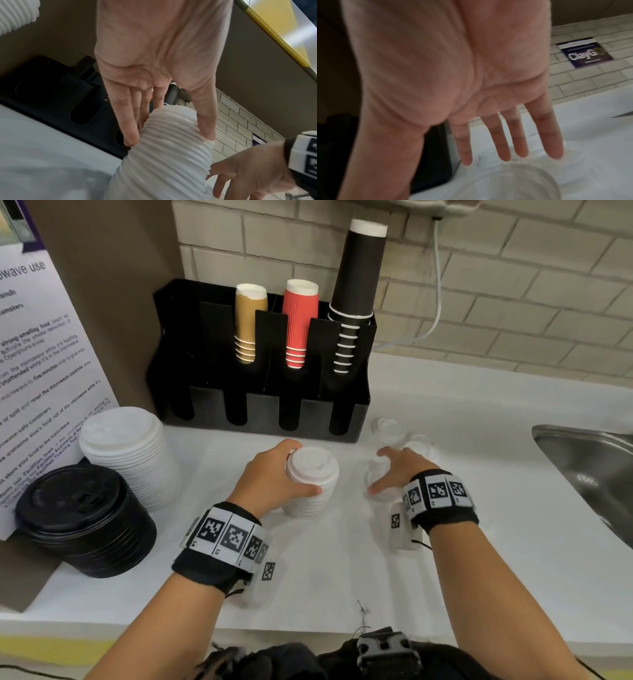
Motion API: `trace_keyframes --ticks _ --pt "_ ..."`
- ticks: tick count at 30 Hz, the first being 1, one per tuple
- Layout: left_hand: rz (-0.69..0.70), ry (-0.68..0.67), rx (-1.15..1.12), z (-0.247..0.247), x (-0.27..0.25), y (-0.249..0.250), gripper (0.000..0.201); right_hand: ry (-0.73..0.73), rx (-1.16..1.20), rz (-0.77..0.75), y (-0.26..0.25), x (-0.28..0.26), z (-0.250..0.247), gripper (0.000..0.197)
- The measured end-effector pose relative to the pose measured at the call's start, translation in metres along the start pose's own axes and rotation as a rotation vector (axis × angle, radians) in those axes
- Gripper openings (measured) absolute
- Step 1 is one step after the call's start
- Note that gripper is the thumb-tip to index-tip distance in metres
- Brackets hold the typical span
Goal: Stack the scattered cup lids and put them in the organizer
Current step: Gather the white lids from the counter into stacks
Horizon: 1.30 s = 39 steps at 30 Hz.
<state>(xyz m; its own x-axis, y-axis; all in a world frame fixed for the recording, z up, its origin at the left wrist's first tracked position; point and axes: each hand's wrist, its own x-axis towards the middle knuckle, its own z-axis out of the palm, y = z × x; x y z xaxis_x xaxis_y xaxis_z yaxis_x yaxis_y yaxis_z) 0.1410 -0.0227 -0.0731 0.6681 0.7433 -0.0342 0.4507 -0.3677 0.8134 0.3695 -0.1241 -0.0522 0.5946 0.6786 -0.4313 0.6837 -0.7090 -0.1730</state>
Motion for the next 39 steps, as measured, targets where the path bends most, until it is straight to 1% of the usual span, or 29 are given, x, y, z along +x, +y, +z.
trace_keyframes --ticks 2,4,7,9,11,12,13,14,16,20,22,25,30,33,39 --pt "0.003 0.001 -0.001 0.001 0.001 0.0 0.06 -0.018 0.0 -0.042 -0.003 0.001 0.0 0.089" --pt "-0.001 0.004 -0.003 0.001 0.001 -0.001 0.06 -0.017 0.031 -0.074 -0.004 0.002 -0.001 0.082" --pt "0.0 0.006 -0.011 0.0 0.001 -0.002 0.06 0.084 0.13 -0.111 -0.005 -0.002 -0.007 0.071" --pt "0.005 0.01 -0.011 0.0 0.0 -0.002 0.06 0.21 0.357 -0.222 -0.009 -0.008 -0.01 0.057" --pt "0.008 0.02 -0.014 0.001 0.0 -0.002 0.06 0.319 0.73 -0.425 -0.017 -0.019 -0.007 0.041" --pt "0.009 0.025 -0.018 0.001 0.0 -0.002 0.06 0.325 0.908 -0.534 -0.022 -0.025 -0.003 0.039" --pt "0.009 0.03 -0.022 0.001 0.0 -0.001 0.06 0.308 1.031 -0.624 -0.028 -0.031 0.003 0.039" --pt "0.011 0.034 -0.026 0.001 0.0 -0.001 0.06 0.289 1.093 -0.683 -0.034 -0.036 0.011 0.039" --pt "0.015 0.04 -0.031 0.001 -0.001 -0.001 0.062 0.267 1.104 -0.719 -0.043 -0.04 0.028 0.04" --pt "0.012 0.066 -0.026 0.002 -0.004 -0.002 0.072 0.219 1.062 -0.686 -0.045 -0.039 0.051 0.039" --pt "0.013 0.072 -0.022 0.003 -0.006 -0.002 0.071 0.191 1.058 -0.704 -0.043 -0.038 0.056 0.039" --pt "0.018 0.07 -0.037 0.004 -0.007 -0.002 0.068 0.171 1.017 -0.728 -0.043 -0.036 0.058 0.041" --pt "0.037 0.081 -0.051 0.004 -0.008 -0.002 0.065 0.142 0.91 -0.722 -0.045 -0.037 0.055 0.036" --pt "0.035 0.088 -0.045 0.005 -0.007 -0.002 0.065 0.165 0.86 -0.724 -0.045 -0.038 0.055 0.031" --pt "0.029 0.068 -0.058 0.006 -0.005 -0.003 0.067 0.189 0.797 -0.748 -0.047 -0.04 0.055 0.03"
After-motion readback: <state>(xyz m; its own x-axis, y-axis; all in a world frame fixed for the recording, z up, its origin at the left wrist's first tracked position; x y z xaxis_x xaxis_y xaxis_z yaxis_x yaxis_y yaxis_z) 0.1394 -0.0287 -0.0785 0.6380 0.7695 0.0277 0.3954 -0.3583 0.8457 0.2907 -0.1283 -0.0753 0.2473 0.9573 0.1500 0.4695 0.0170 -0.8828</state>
